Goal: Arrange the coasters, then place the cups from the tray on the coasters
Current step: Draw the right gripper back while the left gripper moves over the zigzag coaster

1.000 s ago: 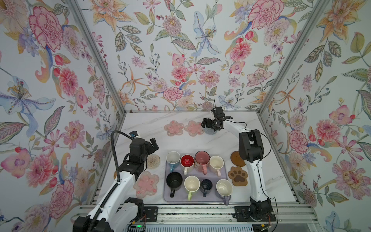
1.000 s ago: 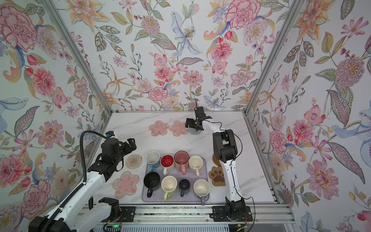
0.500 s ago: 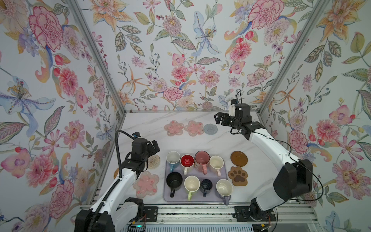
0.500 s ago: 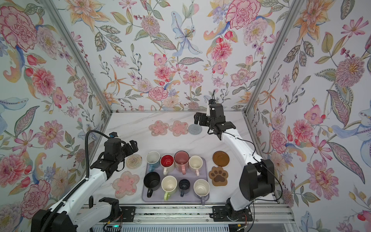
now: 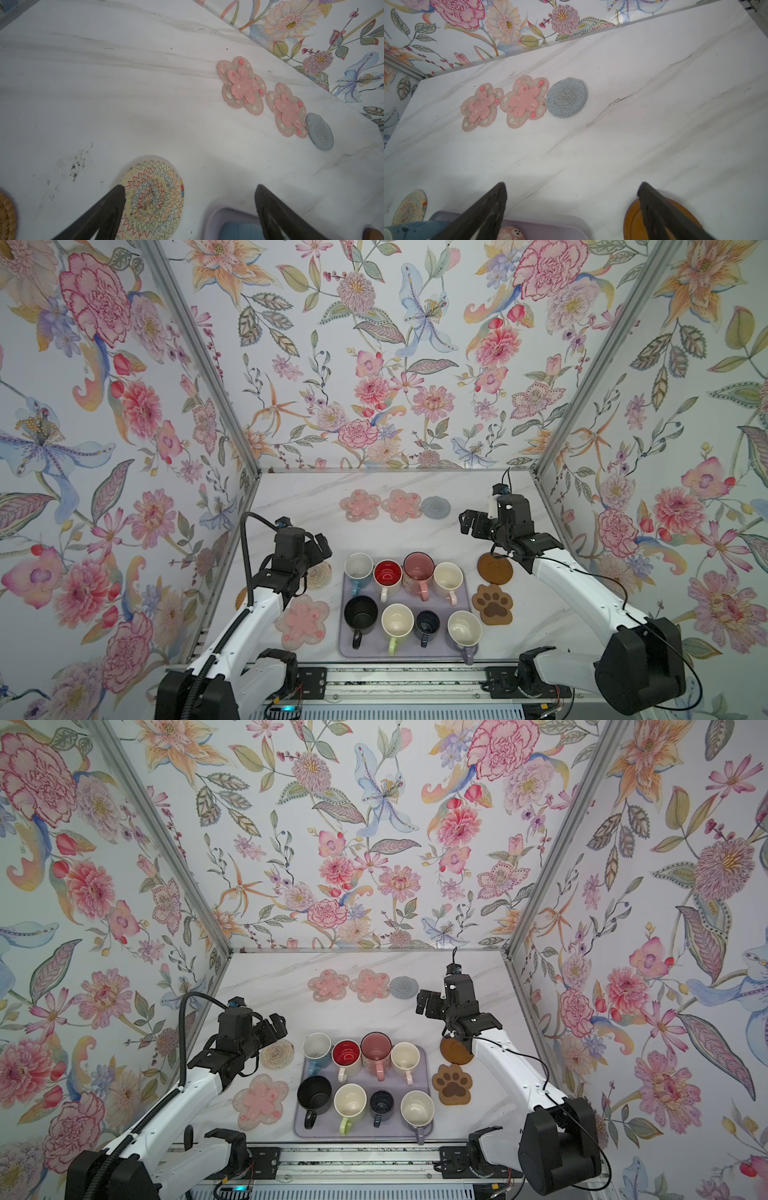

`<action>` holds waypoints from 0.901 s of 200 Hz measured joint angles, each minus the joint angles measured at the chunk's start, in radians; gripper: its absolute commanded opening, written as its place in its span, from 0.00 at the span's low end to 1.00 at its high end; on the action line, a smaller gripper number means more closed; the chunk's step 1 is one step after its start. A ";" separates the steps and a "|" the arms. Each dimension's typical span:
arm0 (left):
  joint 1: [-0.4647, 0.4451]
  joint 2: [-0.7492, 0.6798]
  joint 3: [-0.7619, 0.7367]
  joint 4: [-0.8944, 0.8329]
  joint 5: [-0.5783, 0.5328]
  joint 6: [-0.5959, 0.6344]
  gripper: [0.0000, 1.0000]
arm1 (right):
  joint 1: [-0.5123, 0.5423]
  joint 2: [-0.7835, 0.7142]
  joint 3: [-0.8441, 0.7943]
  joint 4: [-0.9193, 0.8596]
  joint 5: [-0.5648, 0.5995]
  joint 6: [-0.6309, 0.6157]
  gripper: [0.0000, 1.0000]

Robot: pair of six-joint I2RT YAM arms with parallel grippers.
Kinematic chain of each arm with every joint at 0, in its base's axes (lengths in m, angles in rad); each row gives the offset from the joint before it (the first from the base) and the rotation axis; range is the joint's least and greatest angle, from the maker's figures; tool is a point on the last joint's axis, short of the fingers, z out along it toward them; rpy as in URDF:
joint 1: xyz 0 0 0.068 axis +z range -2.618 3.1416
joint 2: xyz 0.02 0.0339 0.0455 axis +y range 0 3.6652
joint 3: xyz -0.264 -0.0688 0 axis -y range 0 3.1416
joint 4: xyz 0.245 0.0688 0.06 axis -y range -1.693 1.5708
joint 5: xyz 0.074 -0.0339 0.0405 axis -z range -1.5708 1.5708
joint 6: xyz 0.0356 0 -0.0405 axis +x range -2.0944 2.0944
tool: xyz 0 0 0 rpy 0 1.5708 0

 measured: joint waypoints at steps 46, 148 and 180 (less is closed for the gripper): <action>0.001 0.000 0.000 -0.035 0.002 -0.042 0.99 | -0.043 -0.053 -0.047 0.006 -0.001 0.014 0.99; 0.001 0.170 0.000 -0.075 0.032 -0.153 0.99 | -0.079 -0.096 -0.113 0.005 -0.014 0.030 0.99; 0.001 0.184 -0.005 -0.047 0.050 -0.192 0.99 | -0.084 -0.107 -0.131 0.002 -0.024 0.032 0.99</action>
